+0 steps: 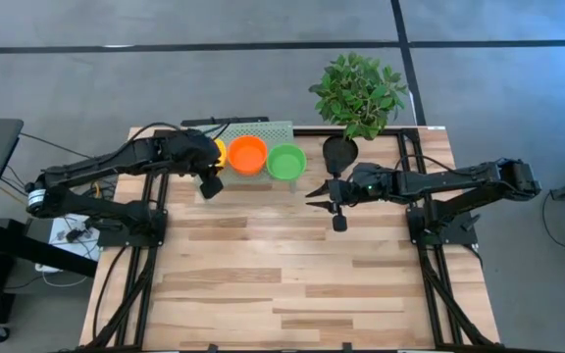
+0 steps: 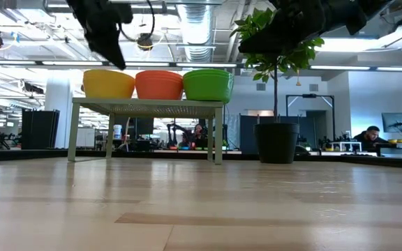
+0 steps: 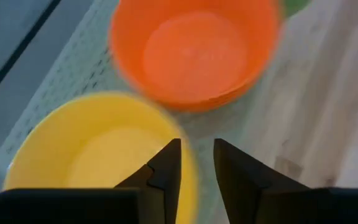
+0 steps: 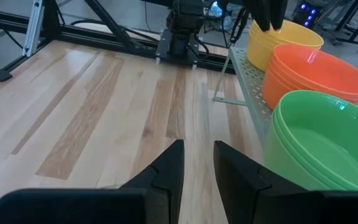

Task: Pick & Place Mini bowls
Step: Return to Home Position

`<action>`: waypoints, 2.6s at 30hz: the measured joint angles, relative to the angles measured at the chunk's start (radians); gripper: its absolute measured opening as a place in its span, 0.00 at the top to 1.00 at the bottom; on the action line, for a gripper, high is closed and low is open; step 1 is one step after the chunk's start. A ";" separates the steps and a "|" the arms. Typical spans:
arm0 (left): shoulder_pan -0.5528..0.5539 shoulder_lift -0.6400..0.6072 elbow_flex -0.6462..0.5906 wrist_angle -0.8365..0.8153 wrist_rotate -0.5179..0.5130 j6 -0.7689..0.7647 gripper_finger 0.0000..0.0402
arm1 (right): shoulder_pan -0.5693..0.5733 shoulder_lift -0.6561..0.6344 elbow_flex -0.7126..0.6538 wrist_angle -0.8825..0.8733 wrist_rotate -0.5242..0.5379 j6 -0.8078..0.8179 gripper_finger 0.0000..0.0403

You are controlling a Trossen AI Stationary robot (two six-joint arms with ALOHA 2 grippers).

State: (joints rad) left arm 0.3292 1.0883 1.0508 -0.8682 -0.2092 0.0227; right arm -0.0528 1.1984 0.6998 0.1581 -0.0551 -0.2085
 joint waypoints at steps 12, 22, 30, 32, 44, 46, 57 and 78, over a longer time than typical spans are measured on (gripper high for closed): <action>-0.252 -0.225 -0.016 0.177 -0.078 -0.031 0.76 | 0.000 0.000 0.000 -0.056 0.001 -0.001 0.80; -0.563 -0.427 -0.395 0.490 -0.375 -0.075 0.76 | -0.055 -0.091 0.092 -0.172 0.000 0.232 0.80; -0.702 -0.545 -0.509 0.536 -0.517 -0.113 0.76 | 0.018 -0.318 -0.013 -0.265 0.004 0.209 0.80; -0.719 -0.603 -0.528 0.536 -0.520 -0.113 0.76 | 0.023 -0.385 -0.076 -0.234 0.004 0.202 0.80; -0.752 -0.949 -0.871 0.874 -0.324 -0.028 0.76 | -0.017 -0.860 -0.414 -0.118 0.001 0.240 0.80; -0.752 -0.966 -0.912 0.946 -0.167 0.013 0.76 | -0.014 -0.915 -0.434 -0.137 -0.003 0.258 0.80; -0.657 -1.036 -0.966 0.952 -0.068 0.048 0.76 | 0.006 -1.106 -0.551 -0.226 0.000 0.224 0.80; -0.471 -1.027 -1.045 0.972 0.000 -0.099 0.76 | -0.006 -1.196 -0.666 -0.173 0.000 0.288 0.80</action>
State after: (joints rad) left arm -0.1421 0.0615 0.0059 0.1043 -0.2089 -0.0760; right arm -0.0584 0.0021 0.0336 -0.0153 -0.0549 0.0799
